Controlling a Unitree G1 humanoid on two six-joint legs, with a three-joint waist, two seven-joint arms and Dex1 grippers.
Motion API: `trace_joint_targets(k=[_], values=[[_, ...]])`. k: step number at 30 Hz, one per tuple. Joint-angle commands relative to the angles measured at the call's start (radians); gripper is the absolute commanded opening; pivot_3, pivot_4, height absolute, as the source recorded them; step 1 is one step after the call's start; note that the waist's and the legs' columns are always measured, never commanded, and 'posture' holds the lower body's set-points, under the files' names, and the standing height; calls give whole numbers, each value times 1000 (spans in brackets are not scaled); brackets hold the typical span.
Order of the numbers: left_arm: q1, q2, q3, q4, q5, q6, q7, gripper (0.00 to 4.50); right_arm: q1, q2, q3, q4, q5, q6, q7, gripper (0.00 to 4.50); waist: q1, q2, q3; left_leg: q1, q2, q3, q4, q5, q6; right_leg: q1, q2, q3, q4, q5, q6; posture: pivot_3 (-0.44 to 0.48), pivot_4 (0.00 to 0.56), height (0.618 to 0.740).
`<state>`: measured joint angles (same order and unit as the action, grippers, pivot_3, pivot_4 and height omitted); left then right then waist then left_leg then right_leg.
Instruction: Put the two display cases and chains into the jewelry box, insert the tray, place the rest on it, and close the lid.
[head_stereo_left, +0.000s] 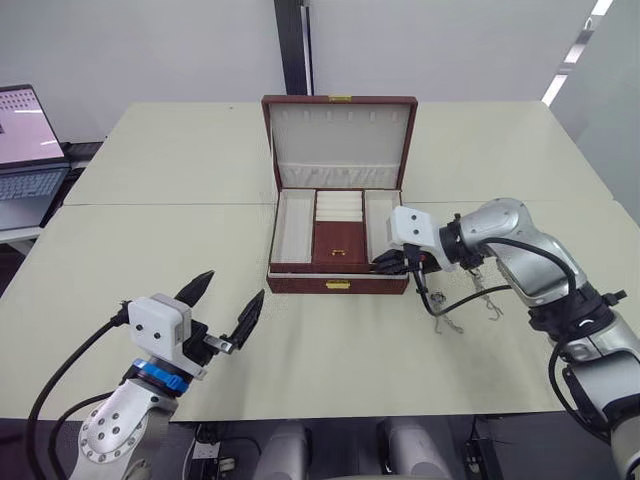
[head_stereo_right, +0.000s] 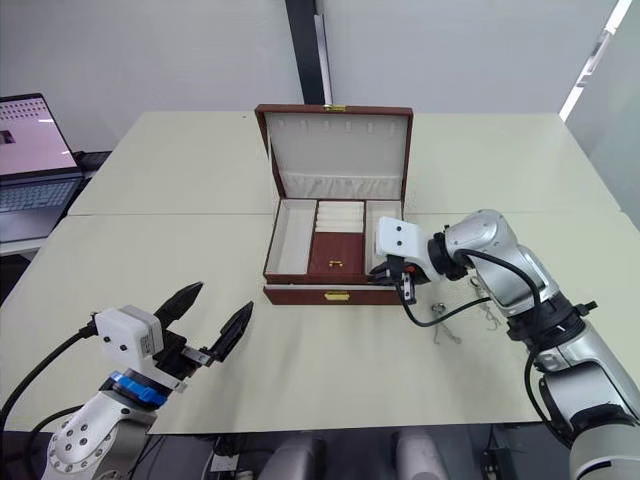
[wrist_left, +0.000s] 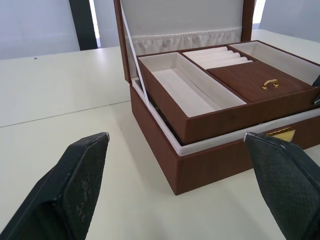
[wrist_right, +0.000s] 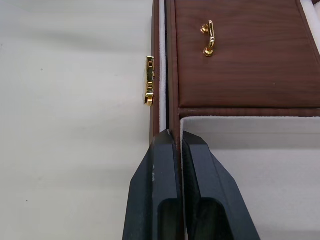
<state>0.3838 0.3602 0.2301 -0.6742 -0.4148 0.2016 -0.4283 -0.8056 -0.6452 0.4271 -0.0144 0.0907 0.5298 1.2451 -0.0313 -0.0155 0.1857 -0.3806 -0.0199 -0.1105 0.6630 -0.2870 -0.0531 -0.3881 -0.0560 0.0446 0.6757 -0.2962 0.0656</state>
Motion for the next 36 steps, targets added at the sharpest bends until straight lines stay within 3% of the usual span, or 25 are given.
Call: trace_joint_targets(k=[1, 11, 21, 24, 33, 36], values=[[10, -6, -1, -19, 5, -33, -4, 4500, -32, 3, 0, -10, -11, -3, 10, 7, 0, 0, 0, 0, 0, 0, 0, 0, 0, 0, 0, 0, 0, 0, 0, 0, 150, 740], [5, -2, 9, -19, -7, -30, -2, 4500, -38, 6, -11, -10, 0, 13, 29, 7, 1, 0, 0, 0, 0, 0, 0, 0, 0, 0, 0, 0, 0, 0, 0, 0, 150, 740], [-38, 6, -2, -28, -7, 3, 13, 4500, -65, 69, -175, 26, 127, 36, -33, 2564, 1, 0, 0, 0, 0, 0, 0, 0, 0, 0, 0, 0, 0, 0, 0, 0, 150, 740], [-62, 4, -18, -25, 1, 15, 15, 4500, -57, 160, -216, 87, 137, -32, -111, 2564, -2, 0, 0, 0, 0, 0, 0, 0, 0, 0, 0, 0, 0, 0, 0, 0, 150, 740], [-107, 13, -20, -14, -4, 38, 10, 4500, -2, 310, -188, 330, 67, -266, -204, 193, 0, 0, 0, 0, 0, 0, 0, 0, 0, -1, 0, 0, 1, 0, 0, 0, 150, 740], [-114, 17, -13, -11, -11, 43, 7, 4500, 13, 311, -163, 366, 41, -288, -197, 29, -1, 0, 0, 0, 0, 0, 0, 0, 0, -1, 0, 1, 1, 0, 0, 0, 150, 740]])
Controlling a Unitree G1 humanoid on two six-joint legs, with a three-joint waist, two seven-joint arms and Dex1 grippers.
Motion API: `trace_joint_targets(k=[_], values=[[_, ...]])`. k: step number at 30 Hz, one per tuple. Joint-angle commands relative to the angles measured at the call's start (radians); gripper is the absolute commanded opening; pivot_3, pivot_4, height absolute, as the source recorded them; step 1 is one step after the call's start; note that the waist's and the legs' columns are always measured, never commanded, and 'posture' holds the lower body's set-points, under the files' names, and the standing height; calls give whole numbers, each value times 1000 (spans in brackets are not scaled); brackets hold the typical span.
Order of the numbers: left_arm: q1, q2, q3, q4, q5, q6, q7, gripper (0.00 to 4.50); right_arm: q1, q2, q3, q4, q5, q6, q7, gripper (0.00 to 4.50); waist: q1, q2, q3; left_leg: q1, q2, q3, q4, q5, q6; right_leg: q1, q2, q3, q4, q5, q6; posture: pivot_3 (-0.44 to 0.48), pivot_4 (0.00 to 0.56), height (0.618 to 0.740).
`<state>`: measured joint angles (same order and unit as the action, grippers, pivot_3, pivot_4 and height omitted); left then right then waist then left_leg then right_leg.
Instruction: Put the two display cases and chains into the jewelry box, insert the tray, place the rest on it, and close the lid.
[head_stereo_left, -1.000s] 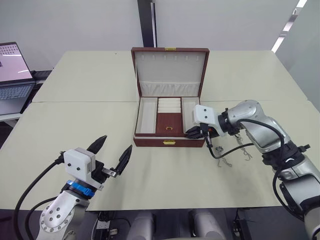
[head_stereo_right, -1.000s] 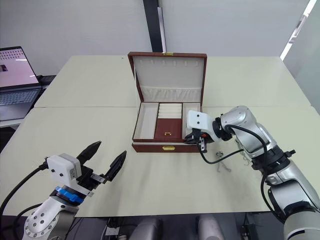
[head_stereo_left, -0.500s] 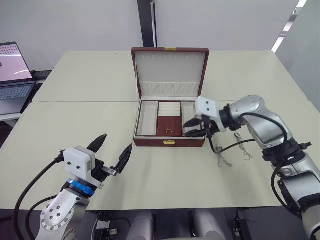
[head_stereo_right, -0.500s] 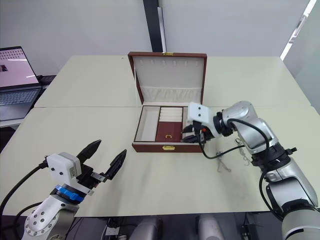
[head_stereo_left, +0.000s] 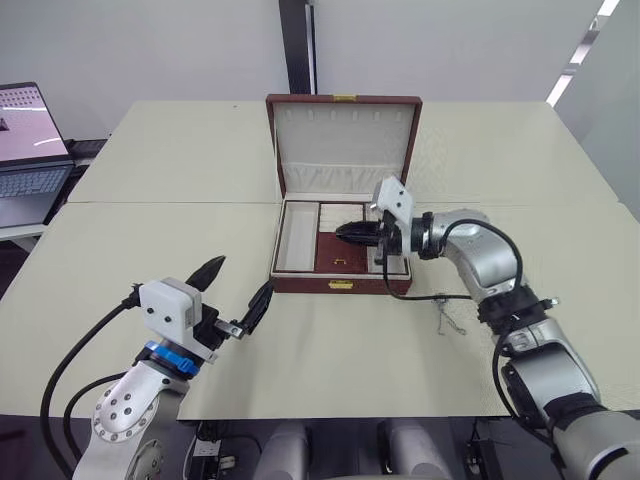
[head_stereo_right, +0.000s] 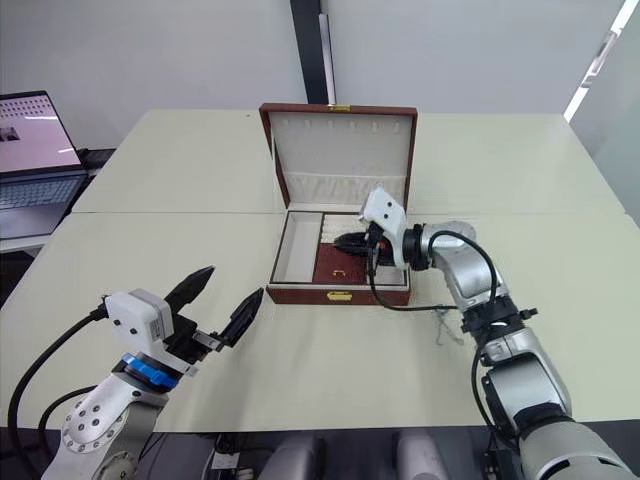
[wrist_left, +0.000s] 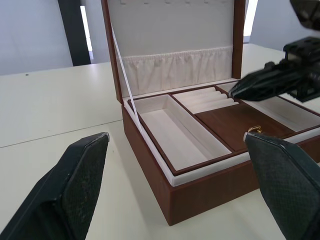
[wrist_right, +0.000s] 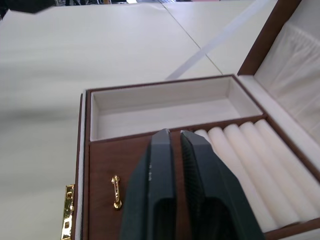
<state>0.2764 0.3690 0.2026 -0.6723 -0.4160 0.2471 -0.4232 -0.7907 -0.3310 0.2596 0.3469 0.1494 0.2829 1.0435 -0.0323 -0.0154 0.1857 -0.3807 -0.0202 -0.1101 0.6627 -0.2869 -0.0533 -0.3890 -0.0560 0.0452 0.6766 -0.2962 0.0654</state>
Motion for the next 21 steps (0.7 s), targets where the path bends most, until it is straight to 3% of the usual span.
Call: trace_joint_targets(k=[1, 5, 10, 16, 21], values=[[-8, 9, 16, -11, -11, -2, 0, 4500, 3, -4, 8, 11, -23, -42, 8, 29, 0, 0, 0, 0, 0, 0, 0, 0, 0, 0, 0, 0, 0, 0, 0, 0, 150, 740], [-1, 9, 24, 12, -15, -19, -18, 4500, 11, -10, -3, 22, -18, -46, 14, 29, 0, 0, 0, 0, 0, 0, 0, 0, 0, 0, 0, 0, 0, 0, 0, 0, 150, 740], [-8, 23, 62, 57, -46, -26, -53, 4500, 0, -27, -120, -91, 126, 64, 44, 29, 0, 0, 0, 0, 0, -1, 0, 0, 0, 0, 0, 0, 0, 0, 0, 0, 150, 740], [-15, 95, 107, 132, -106, 27, -133, 4500, 132, -206, -276, -250, 247, 176, 80, 1238, 10, 0, 0, -1, -1, -2, 0, 0, 0, 1, -1, -1, -2, 0, 0, 0, 150, 740], [-74, 195, 197, 292, -129, 28, -210, 4500, 307, -371, -413, -223, 233, 131, 53, 2490, 4, 0, 0, 0, 0, -1, 0, 0, 0, 1, 0, -1, -1, 0, 0, 0, 150, 740]])
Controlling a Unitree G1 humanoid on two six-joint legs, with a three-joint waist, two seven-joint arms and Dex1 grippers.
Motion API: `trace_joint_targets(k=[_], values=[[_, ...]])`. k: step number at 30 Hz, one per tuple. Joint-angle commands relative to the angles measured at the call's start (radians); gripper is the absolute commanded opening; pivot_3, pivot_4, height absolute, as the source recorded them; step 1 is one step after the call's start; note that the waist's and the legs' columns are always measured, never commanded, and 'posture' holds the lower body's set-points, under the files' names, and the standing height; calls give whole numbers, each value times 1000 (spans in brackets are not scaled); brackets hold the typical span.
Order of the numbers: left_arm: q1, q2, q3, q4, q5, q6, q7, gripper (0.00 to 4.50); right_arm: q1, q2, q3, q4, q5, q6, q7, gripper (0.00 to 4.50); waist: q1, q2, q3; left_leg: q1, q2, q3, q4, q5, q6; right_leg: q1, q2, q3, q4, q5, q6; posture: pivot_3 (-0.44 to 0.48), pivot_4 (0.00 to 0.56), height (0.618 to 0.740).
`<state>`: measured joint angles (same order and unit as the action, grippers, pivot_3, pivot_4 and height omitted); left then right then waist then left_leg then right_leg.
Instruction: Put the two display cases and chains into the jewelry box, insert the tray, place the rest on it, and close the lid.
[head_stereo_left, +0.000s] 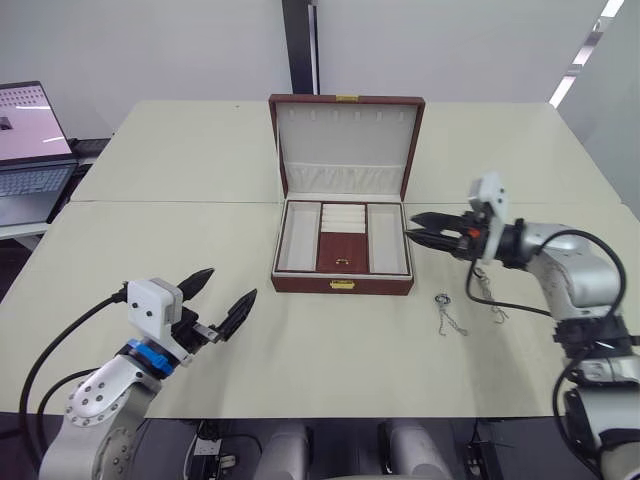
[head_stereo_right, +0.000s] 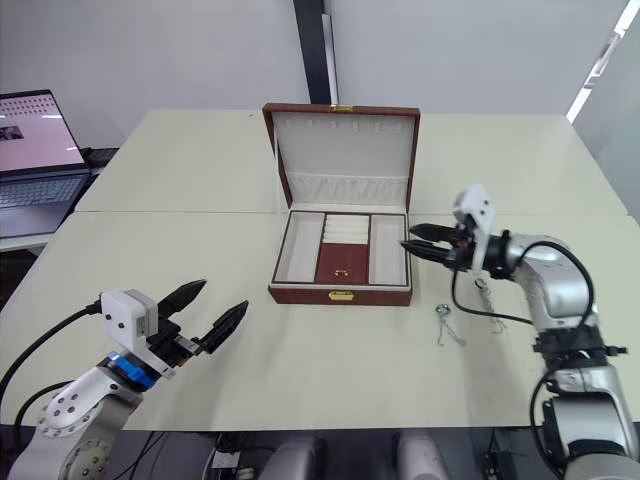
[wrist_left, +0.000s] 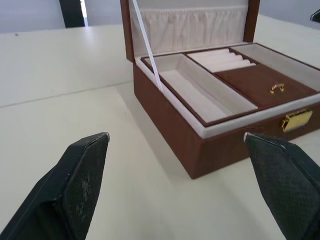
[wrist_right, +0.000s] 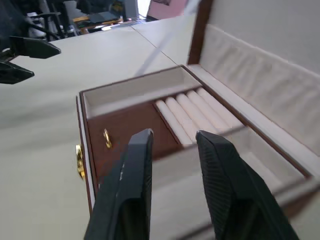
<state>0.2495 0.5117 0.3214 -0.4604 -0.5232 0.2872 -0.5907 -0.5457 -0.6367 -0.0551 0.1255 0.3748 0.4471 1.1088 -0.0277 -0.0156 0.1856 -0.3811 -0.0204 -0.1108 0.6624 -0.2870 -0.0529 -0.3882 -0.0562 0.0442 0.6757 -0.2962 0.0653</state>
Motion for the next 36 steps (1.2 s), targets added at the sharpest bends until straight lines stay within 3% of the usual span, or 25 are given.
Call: trace_joint_targets(k=[1, 6, 7, 15, 36], values=[[-67, 72, 96, 124, -22, -18, -56, 4500, 94, -88, -127, 6, 10, -42, -18, 2782, 0, 0, 0, 0, 0, 0, 0, 0, 0, 0, 0, 0, 0, 0, 0, 0, 150, 740], [-121, 160, 133, 249, -5, -21, -126, 4500, 261, -177, -248, 77, 0, -124, -43, 4360, -7, 0, 0, 1, 0, 2, 0, 0, 0, 0, 0, 2, 0, 0, 0, 0, 150, 740], [-125, 170, 142, 266, -2, -23, -133, 4500, 286, -185, -264, 81, 2, -132, -49, 4437, -8, 0, 0, 1, 0, 2, 0, 0, 0, 0, 0, 2, 1, 0, 0, 0, 150, 740], [-125, 217, 210, 371, 21, -53, -155, 4500, 421, -177, -358, 91, 15, -180, -120, 4437, -10, 0, 0, 2, 1, 3, 0, 0, 0, 0, 1, 3, 2, 0, 0, 0, 150, 740], [-93, 219, 259, 423, 46, -76, -158, 4500, 418, -161, -339, 127, 18, -206, -173, 4437, -6, 0, 0, 2, 1, 3, 0, 0, 0, 0, 0, 2, 2, 0, 0, 0, 150, 740]])
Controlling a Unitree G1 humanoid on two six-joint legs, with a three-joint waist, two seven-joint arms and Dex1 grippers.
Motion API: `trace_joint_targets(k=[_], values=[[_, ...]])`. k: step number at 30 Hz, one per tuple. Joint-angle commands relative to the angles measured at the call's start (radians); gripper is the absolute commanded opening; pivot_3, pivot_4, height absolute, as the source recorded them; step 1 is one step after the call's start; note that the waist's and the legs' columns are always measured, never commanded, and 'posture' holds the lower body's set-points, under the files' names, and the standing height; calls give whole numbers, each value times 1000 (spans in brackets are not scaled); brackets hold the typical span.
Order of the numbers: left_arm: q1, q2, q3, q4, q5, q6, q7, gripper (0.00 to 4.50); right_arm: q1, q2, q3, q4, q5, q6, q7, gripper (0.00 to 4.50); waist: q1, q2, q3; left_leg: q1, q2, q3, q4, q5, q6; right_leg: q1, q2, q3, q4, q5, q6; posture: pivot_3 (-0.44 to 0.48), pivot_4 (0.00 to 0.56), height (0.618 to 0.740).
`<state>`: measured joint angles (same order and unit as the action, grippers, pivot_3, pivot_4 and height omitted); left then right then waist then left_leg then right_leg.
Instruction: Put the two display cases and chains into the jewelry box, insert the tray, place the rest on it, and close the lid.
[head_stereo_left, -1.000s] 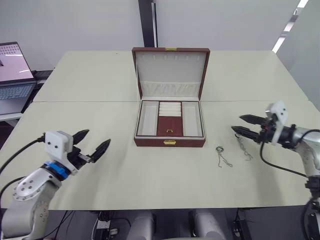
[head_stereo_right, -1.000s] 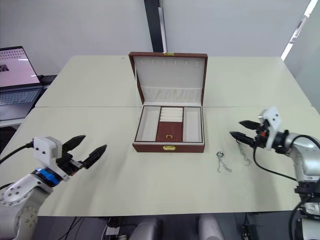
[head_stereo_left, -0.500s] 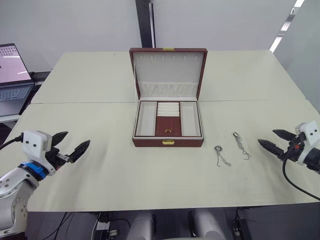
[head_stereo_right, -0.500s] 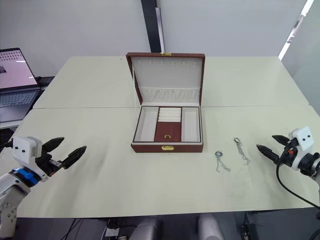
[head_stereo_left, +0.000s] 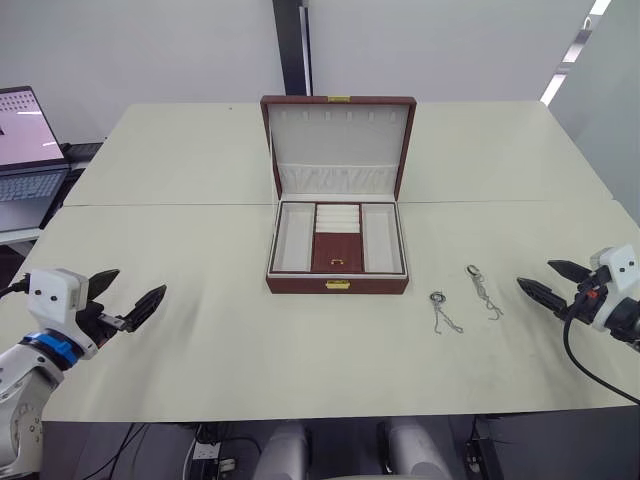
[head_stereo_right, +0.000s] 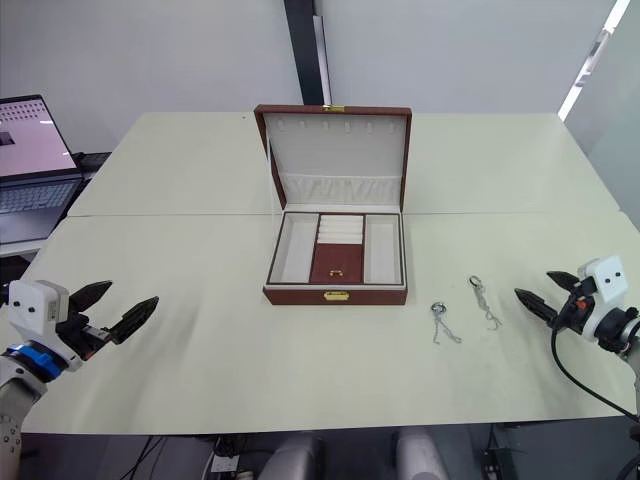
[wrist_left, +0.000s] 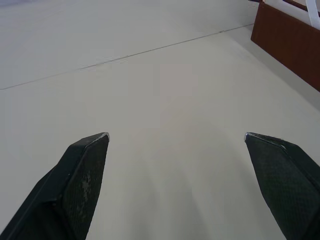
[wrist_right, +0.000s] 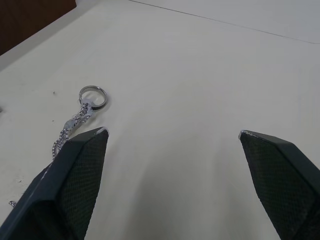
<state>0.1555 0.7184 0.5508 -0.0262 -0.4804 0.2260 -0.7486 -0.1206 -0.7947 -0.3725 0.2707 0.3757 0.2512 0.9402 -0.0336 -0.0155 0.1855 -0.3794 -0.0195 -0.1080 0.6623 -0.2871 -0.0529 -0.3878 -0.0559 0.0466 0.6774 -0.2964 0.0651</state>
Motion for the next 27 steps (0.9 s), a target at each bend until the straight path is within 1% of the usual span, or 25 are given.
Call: trace_joint_targets(k=[1, 3, 7, 11, 16, 21, 27], values=[[0, 13, 23, -15, 4, -15, -5, 4500, -5, -2, -24, -18, 18, -12, -4, 4437, 0, 0, 0, 0, 0, 0, 0, 0, 0, 0, 0, 0, 0, 0, 0, 0, 150, 740], [-4, 16, 3, -32, 4, -12, -21, 4500, 6, 7, -36, -46, 36, 1, -11, 4437, 0, 0, 0, 0, 0, 0, 0, 0, 0, 0, 0, 0, 0, 0, 0, 0, 150, 740], [-33, 10, -62, -94, -12, 10, -54, 4500, 43, 35, -41, -157, 81, 52, -27, 4437, 1, 0, 0, 0, 0, 0, 0, 0, 0, 0, 0, 0, 0, 0, 0, 0, 150, 740], [-74, -4, -153, -168, -25, 34, -79, 4500, 68, 66, -18, -251, 95, 90, -65, 4437, 2, 0, 0, 0, 0, -1, 0, 0, 0, 0, 0, 0, 0, 0, 0, 0, 150, 740], [-85, -18, -287, -306, -43, 74, -123, 4500, 93, 120, 6, -373, 94, 124, -142, 4437, 1, 0, 0, 0, 0, 0, 0, 0, 0, 0, 0, 0, 0, 0, 0, 0, 150, 740], [-114, -25, -437, -400, -33, 71, -185, 4500, 128, 193, 56, -468, 54, 151, -254, 4437, 2, 0, 0, 0, 0, 0, 0, 0, 0, 0, 0, 0, 1, 0, 0, 0, 150, 740], [-129, -36, -535, -415, -4, 12, -245, 4500, 143, 220, 125, -482, -34, 162, -354, 4437, 1, 0, 0, 0, 0, 0, 0, 0, 0, 0, 0, 0, 1, 0, 0, 0, 150, 740]])
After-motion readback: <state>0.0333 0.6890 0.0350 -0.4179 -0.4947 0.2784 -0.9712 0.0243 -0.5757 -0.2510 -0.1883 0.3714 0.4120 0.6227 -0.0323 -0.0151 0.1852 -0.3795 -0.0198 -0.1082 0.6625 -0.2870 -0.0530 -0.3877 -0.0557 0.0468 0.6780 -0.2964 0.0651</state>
